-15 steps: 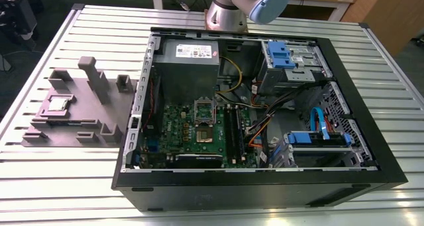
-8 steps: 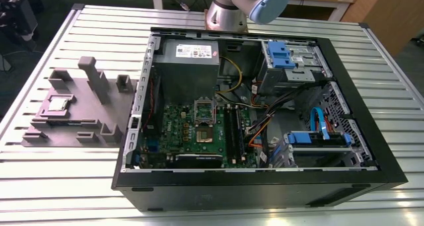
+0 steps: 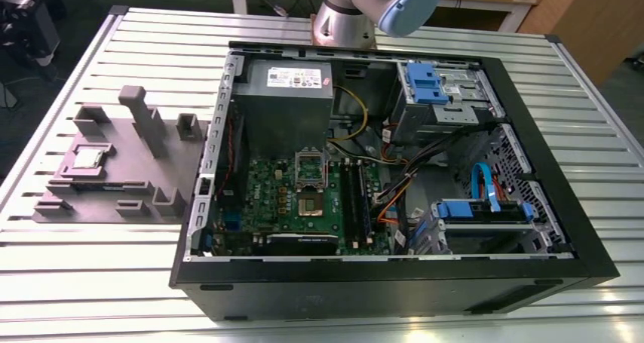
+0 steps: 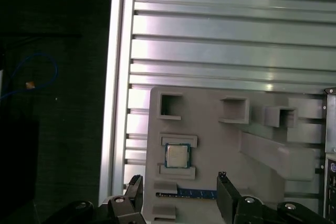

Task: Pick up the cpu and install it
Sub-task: 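Pick up the cpu and move it towards the insertion slot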

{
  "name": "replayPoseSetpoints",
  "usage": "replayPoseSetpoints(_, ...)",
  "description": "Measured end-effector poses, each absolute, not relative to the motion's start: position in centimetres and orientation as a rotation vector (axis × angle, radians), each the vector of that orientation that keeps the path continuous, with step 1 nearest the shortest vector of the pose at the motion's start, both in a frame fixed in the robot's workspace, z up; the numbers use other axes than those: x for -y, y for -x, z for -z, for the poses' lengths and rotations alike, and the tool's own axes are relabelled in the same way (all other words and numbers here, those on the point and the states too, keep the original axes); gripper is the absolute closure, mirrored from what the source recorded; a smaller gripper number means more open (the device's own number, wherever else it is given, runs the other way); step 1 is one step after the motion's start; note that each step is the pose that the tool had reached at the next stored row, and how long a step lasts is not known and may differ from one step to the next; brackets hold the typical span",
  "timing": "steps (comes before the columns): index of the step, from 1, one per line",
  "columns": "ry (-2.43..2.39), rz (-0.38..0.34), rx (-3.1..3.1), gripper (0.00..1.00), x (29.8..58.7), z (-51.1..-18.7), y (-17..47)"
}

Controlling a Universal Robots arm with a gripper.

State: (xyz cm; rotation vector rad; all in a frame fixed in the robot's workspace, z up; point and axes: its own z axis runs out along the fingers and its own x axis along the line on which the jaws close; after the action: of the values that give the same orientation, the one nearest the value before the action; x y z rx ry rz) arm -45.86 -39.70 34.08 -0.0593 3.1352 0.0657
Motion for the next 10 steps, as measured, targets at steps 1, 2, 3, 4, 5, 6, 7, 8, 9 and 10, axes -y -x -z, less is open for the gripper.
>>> replayPoseSetpoints(1, 0.059, -0.066, -3.135, 0.33, 39.70, -34.00, 45.86)
replayPoseSetpoints(2, 0.059, -0.066, -3.135, 0.33, 39.70, -33.90, 45.86)
replayPoseSetpoints(3, 0.059, -0.066, -3.135, 0.33, 39.70, -33.80, 45.86)
replayPoseSetpoints(4, 0.059, -0.066, -3.135, 0.33, 39.70, -33.70, 45.86)
replayPoseSetpoints(5, 0.059, -0.066, -3.135, 0.33, 39.70, -33.60, 45.86)
replayPoseSetpoints(6, 0.059, -0.066, -3.135, 0.33, 39.70, -33.50, 45.86)
replayPoseSetpoints(7, 0.059, -0.066, -3.135, 0.33, 39.70, -33.39, 45.86)
replayPoseSetpoints(8, 0.059, -0.066, -3.135, 0.33, 39.70, -33.28, 45.86)
replayPoseSetpoints(9, 0.059, -0.066, -3.135, 0.33, 39.70, -33.15, 45.86)
replayPoseSetpoints(10, 0.059, -0.066, -3.135, 0.33, 39.70, -33.02, 45.86)
